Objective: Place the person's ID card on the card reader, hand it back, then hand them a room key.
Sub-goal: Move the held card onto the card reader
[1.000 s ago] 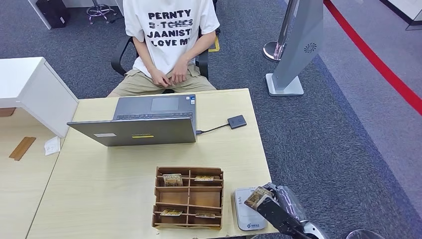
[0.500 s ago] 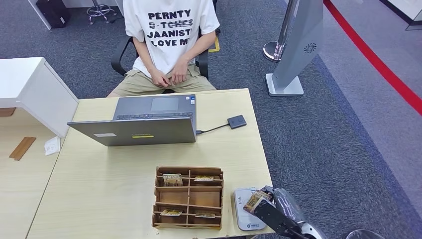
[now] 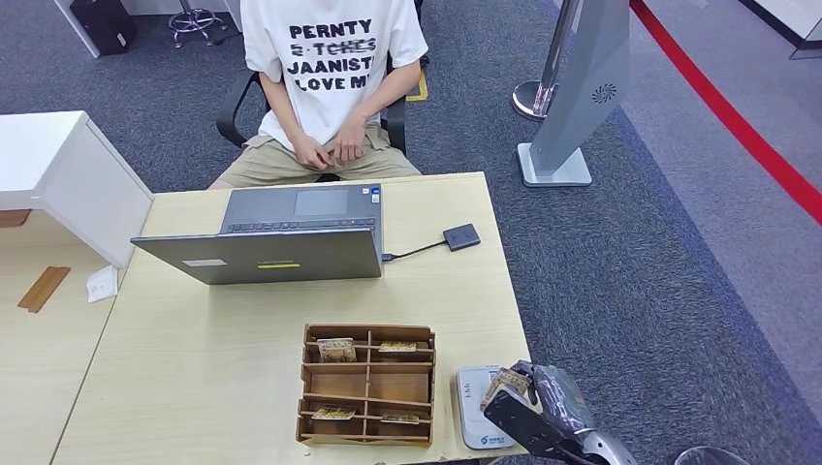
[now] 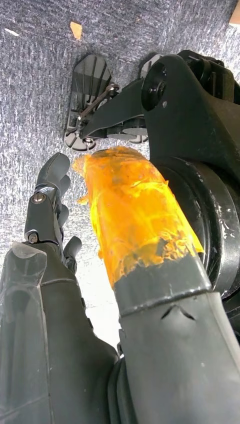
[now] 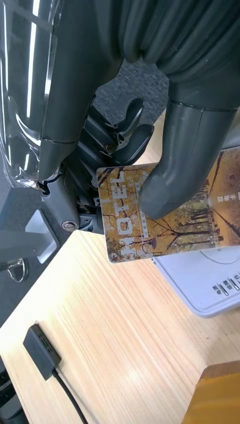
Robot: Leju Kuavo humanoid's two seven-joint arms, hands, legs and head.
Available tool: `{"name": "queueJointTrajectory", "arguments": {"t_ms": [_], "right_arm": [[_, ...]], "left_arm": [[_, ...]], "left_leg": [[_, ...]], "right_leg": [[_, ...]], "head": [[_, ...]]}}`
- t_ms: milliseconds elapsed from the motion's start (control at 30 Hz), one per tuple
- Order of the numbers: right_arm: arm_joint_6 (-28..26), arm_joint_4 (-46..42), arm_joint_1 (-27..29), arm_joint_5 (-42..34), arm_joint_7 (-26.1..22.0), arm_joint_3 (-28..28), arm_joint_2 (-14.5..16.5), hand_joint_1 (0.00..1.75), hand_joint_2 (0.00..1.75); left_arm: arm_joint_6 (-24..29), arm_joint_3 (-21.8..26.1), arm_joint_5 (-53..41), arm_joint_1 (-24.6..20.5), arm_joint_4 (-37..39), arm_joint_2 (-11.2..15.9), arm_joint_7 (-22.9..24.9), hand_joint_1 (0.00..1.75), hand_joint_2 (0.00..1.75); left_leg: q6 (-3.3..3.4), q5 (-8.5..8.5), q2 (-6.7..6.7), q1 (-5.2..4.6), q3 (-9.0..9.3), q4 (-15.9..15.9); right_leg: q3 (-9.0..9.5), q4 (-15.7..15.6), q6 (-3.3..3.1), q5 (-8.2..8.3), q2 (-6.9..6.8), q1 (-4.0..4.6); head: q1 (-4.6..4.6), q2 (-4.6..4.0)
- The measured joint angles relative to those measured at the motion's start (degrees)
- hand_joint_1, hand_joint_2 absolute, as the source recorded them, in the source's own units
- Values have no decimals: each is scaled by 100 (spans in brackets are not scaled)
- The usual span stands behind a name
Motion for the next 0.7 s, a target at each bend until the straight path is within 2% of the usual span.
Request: {"name": "queueJointTrajectory", "arguments": {"t_ms": [233, 433, 700], "right_arm": [[1, 87, -92, 238, 126, 93, 21, 175, 175], [122, 243, -317, 404, 196, 169, 206, 175, 175], [262, 351, -432, 419, 52, 185, 328, 175, 175]], "left_arm": [[-88, -36, -284, 0, 0, -47, -49, 0, 0], [-70, -80, -359, -1, 0, -139, -62, 0, 0], [-83, -152, -407, -1, 0, -149, -62, 0, 0]], "left_leg": [[0, 0, 0, 0, 1, 0], [0, 0, 3, 0, 5, 0], [0, 0, 2, 1, 5, 0]], "right_leg": [[2, 0, 0, 0, 0, 0], [3, 0, 0, 1, 3, 1], [4, 0, 0, 1, 3, 1]], "head": [[1, 0], [1, 0], [0, 0]]}}
